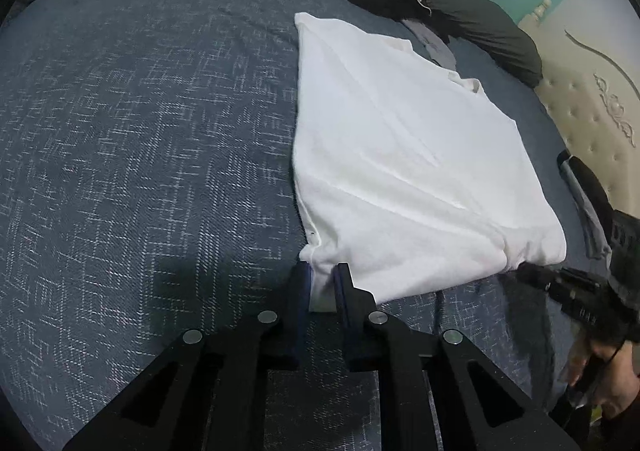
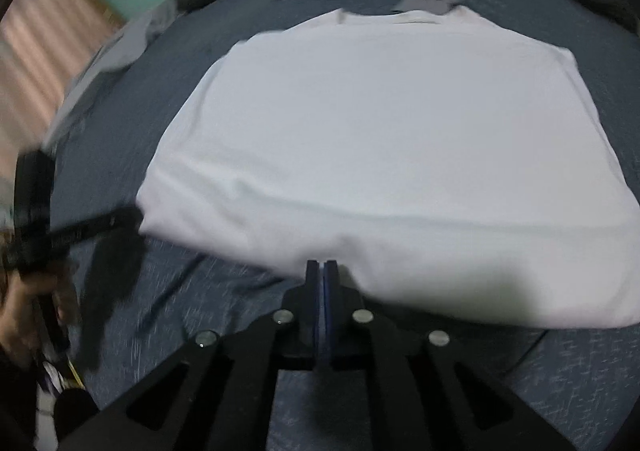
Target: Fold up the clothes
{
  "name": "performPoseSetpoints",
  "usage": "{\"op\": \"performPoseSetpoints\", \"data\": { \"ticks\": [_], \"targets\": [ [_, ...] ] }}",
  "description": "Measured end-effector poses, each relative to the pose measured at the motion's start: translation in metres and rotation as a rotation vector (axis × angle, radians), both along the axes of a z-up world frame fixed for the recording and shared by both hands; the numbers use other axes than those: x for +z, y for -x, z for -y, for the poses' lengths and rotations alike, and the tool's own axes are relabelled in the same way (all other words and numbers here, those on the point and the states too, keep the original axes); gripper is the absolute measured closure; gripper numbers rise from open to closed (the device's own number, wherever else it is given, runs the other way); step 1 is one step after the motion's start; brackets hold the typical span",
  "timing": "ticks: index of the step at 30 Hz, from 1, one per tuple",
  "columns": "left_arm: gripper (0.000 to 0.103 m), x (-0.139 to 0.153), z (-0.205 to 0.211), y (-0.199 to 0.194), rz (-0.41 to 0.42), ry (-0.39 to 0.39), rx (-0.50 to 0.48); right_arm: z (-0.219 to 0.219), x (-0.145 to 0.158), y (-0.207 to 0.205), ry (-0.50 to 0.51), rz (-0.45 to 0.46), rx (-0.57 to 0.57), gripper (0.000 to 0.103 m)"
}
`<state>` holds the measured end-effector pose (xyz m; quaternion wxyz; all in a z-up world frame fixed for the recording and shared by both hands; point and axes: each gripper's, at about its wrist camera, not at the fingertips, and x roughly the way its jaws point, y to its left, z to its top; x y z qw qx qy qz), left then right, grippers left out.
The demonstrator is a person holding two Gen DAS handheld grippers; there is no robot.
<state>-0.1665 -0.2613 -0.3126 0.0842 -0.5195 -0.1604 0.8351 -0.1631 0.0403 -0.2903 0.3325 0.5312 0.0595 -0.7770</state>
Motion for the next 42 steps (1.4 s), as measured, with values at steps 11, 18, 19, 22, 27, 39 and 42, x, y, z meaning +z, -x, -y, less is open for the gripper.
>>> {"op": "performPoseSetpoints", "data": {
  "ticks": [11, 18, 19, 22, 27, 39, 42],
  "targets": [
    [0.090, -0.004, -0.001, 0.006, 0.014, 0.015, -0.009, 0.024, -0.006, -0.014, -0.061, -0.046, 0.000, 0.100],
    [0.090, -0.003, -0.001, 0.008, 0.011, 0.017, -0.017, -0.014, 0.006, 0.000, -0.090, -0.099, -0.160, 0.101],
    [0.090, -0.003, -0.001, 0.008, 0.012, 0.017, -0.020, -0.015, 0.008, -0.003, -0.074, -0.089, -0.157, 0.101],
    [0.090, -0.003, -0.002, 0.008, 0.013, 0.017, -0.021, -0.001, 0.009, -0.019, -0.070, -0.085, -0.079, 0.092],
    [0.090, -0.002, -0.001, 0.009, 0.016, 0.016, -0.018, 0.025, 0.003, -0.040, -0.132, -0.146, -0.011, 0.062],
    [0.090, -0.005, -0.007, 0.022, 0.011, 0.025, -0.029, 0.021, -0.007, -0.015, -0.224, -0.199, -0.080, 0.082],
    [0.090, -0.005, -0.008, 0.026, 0.008, 0.026, -0.023, 0.019, -0.007, -0.016, -0.231, -0.212, -0.071, 0.082]
  ]
}}
